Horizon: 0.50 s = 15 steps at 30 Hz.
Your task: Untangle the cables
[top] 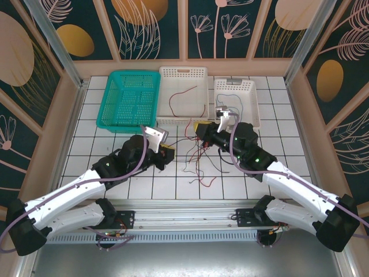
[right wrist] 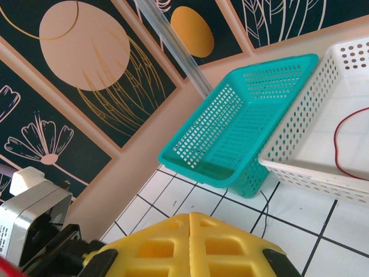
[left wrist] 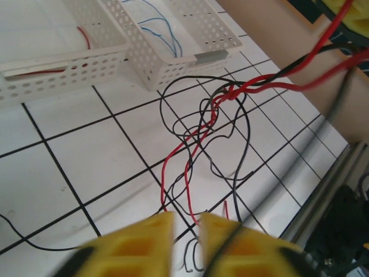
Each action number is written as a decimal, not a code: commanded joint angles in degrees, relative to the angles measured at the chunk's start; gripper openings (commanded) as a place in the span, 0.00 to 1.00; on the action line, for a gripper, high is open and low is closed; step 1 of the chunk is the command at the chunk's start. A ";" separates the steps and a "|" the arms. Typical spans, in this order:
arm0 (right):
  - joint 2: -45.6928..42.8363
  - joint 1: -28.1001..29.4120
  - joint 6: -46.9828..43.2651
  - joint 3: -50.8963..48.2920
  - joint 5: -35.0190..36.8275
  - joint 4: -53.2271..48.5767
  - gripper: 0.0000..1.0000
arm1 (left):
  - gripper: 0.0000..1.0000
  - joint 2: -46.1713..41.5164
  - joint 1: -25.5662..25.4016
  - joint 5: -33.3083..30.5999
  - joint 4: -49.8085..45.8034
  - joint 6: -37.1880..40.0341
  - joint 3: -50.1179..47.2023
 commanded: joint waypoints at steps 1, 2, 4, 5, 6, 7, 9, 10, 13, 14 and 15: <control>-1.20 -1.00 0.81 0.81 1.77 -0.02 0.00 | 0.00 -2.03 0.19 0.59 2.04 0.17 0.07; -1.17 -1.38 0.79 0.47 2.64 -0.51 0.00 | 0.00 -2.81 0.18 0.02 1.87 0.02 0.33; -0.99 -3.13 1.35 -1.19 3.52 -0.77 0.00 | 0.00 -5.10 0.24 -2.95 0.78 -0.80 1.08; -0.88 -4.22 1.60 -2.14 3.73 -0.83 0.00 | 0.00 -6.36 0.18 -4.28 0.35 -1.09 1.41; -0.74 -5.62 2.11 -3.27 3.90 -0.99 0.00 | 0.00 -7.69 0.21 -5.86 -0.13 -1.54 1.72; -0.56 -7.21 2.60 -4.37 3.92 -1.17 0.00 | 0.00 -9.18 0.25 -7.84 -0.86 -1.99 2.16; -0.16 -10.34 3.79 -6.61 3.44 -1.12 0.00 | 0.00 -11.16 0.24 -11.16 -2.40 -2.49 3.09; -0.08 -11.73 4.09 -7.65 3.02 -0.79 0.00 | 0.00 -11.99 0.19 -13.03 -3.31 -2.71 3.69; 0.58 -14.43 4.28 -9.44 3.89 -1.42 0.00 | 0.00 -13.53 0.19 -17.77 -5.87 -2.72 5.37; 0.83 -15.00 4.22 -9.73 4.33 -1.78 0.00 | 0.00 -13.93 0.18 -19.07 -6.56 -2.73 5.90; 1.16 -15.70 4.21 -9.94 5.13 -2.43 0.00 | 0.00 -14.16 0.20 -20.66 -7.50 -2.57 6.64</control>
